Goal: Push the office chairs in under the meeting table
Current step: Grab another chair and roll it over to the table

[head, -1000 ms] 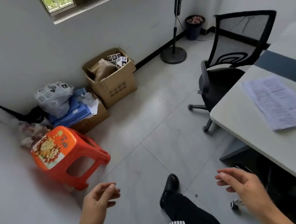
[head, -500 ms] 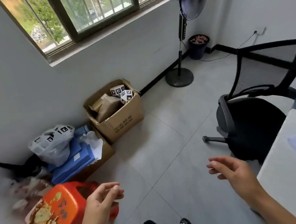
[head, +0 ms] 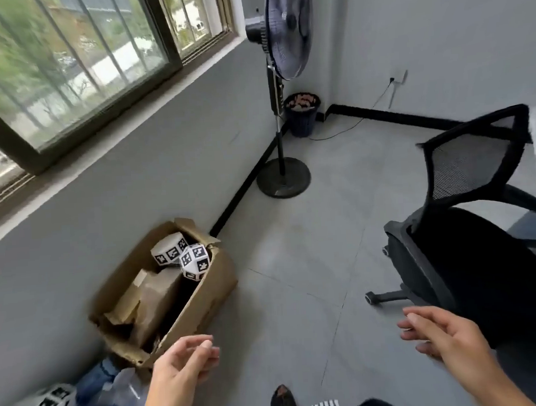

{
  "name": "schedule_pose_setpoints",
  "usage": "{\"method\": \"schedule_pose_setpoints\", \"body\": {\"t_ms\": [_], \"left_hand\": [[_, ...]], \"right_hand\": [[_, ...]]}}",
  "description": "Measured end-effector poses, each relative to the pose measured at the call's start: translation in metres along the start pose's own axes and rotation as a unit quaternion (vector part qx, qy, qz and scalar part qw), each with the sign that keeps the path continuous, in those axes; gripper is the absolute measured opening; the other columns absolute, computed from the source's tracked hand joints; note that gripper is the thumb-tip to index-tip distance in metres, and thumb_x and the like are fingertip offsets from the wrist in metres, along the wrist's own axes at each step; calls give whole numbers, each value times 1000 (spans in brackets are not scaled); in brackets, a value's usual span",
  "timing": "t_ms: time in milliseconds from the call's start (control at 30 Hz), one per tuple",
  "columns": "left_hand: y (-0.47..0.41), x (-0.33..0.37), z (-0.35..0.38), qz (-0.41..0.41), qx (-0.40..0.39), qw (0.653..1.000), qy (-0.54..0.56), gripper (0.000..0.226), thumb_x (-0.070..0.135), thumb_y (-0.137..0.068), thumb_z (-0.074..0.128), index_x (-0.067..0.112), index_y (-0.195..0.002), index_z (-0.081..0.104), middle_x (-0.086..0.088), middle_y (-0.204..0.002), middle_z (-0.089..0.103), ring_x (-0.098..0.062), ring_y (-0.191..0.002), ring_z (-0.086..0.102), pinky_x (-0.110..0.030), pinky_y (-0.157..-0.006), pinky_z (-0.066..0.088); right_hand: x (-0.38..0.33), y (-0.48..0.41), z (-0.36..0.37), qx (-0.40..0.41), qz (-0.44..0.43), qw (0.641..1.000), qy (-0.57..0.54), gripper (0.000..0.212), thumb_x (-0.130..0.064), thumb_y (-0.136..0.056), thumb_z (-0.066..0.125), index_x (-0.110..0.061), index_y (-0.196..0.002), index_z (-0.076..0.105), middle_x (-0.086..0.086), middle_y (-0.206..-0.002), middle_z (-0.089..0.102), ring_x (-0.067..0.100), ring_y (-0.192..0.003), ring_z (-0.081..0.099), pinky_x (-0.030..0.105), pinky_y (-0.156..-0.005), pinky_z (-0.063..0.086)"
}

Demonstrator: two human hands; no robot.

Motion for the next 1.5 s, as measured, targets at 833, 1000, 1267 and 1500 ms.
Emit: {"method": "schedule_pose_setpoints", "body": {"t_ms": [833, 1000, 1267, 1500], "left_hand": [[-403, 283, 326, 66, -253, 952, -161, 9, 2, -86, 59, 3, -88, 67, -13, -75, 75, -16, -64, 71, -40, -69, 51], [-491, 316, 398, 65, -308, 930, -191, 10, 3, -86, 59, 4, -88, 69, -13, -76, 75, -25, -71, 72, -44, -73, 52], [-593, 414, 533, 107, -413, 876, -226, 8, 2, -86, 60, 3, -86, 68, -15, -75, 74, -29, -73, 69, -39, -71, 49], [-586, 452, 663, 147, -517, 790, -294, 32, 37, -65, 66, 12, -85, 68, -10, -77, 74, -22, -72, 69, -34, -66, 50]], "right_hand": [[-173, -384, -72, 207, 0, 974, -89, 11, -16, -88, 63, -12, -95, 71, 7, -87, 76, 14, -78, 72, 33, -73, 52], [-176, -439, -106, 306, 21, 947, -98, 12, -14, -89, 61, -13, -97, 70, 6, -91, 75, 10, -78, 72, 30, -73, 53], [-184, -489, -180, 529, 105, 842, -21, 30, -21, -85, 68, -22, -115, 63, 1, -115, 66, 21, -113, 60, 34, -93, 49], [-128, -541, -208, 468, 335, 817, 29, 70, -41, -84, 63, -18, -142, 32, 14, -131, 54, 38, -109, 57, 47, -86, 50]]}}
Point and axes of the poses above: each hand's wrist, its own y-axis away from the middle knuckle, its own z-axis out of the palm, x = y × z, the point moved 10 cm from there along -y, towards the middle knuckle
